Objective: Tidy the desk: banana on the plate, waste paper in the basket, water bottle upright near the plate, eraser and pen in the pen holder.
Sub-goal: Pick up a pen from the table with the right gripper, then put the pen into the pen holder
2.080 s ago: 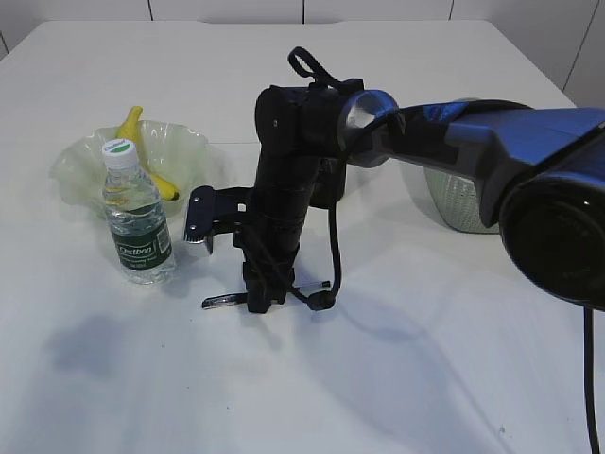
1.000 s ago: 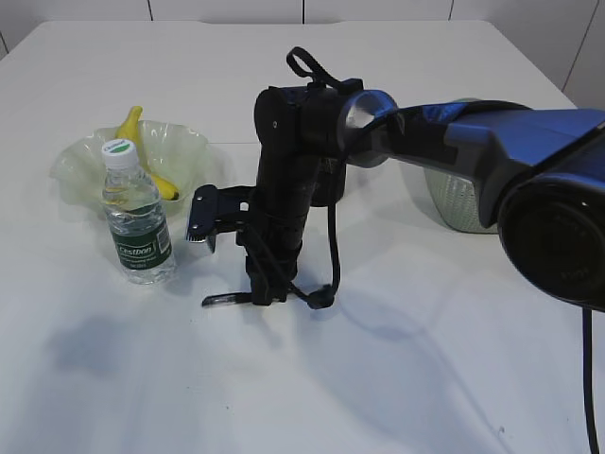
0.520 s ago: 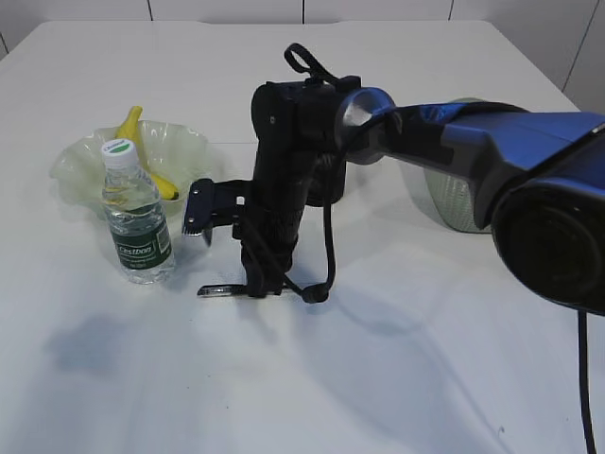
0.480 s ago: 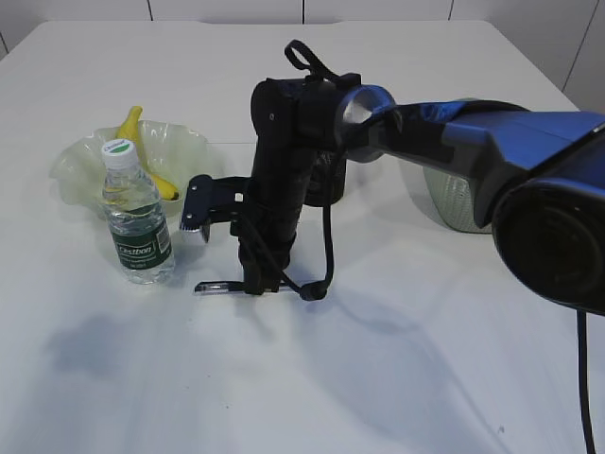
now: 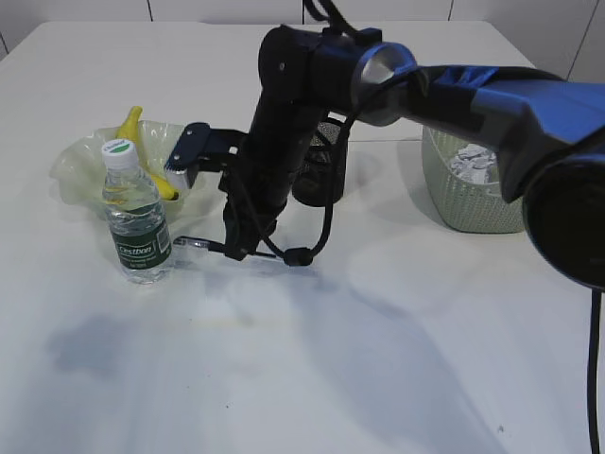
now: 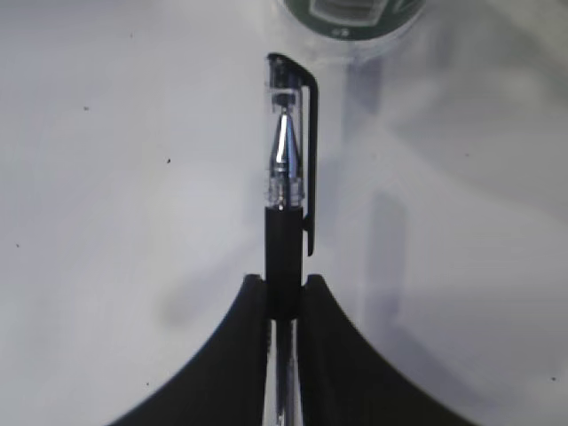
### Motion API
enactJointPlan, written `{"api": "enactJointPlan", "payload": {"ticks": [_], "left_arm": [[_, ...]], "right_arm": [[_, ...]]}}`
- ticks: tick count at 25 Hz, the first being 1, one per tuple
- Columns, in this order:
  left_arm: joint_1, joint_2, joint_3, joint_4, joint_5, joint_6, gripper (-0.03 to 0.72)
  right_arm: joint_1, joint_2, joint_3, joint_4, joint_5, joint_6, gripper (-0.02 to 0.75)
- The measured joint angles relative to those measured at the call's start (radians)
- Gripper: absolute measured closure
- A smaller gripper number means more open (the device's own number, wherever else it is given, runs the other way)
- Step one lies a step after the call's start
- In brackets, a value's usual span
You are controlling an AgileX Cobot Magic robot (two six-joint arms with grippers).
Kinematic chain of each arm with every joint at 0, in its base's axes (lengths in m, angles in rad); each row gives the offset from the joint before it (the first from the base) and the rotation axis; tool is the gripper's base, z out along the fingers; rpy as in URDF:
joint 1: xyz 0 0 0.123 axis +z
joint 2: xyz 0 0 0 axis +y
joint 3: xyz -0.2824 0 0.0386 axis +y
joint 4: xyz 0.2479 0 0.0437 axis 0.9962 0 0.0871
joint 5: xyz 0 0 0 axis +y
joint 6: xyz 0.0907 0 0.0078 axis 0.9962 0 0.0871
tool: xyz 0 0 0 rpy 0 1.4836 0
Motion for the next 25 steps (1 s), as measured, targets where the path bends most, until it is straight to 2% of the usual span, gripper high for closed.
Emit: {"api": "enactJointPlan", "payload": {"ticks": [4, 11, 18, 25], "left_arm": [[0.000, 0.000, 0.000, 0.000, 0.000, 0.000, 0.206], [0.000, 0.000, 0.000, 0.000, 0.004, 0.000, 0.206], [0.000, 0.000, 0.000, 0.000, 0.029, 0.000, 0.206], [0.000, 0.000, 0.000, -0.001, 0.034, 0.000, 0.206]], "right_arm": [[-0.043, -0.049, 0.000, 0.059, 0.002, 0.057, 0.695], [-0.131, -0.161, 0.018, 0.073, 0.004, 0.103, 0.696], [-0.197, -0.291, 0.170, 0.102, 0.006, 0.099, 0.696], [-0.294, -0.352, 0.267, 0.219, 0.009, 0.047, 0.696]]}}
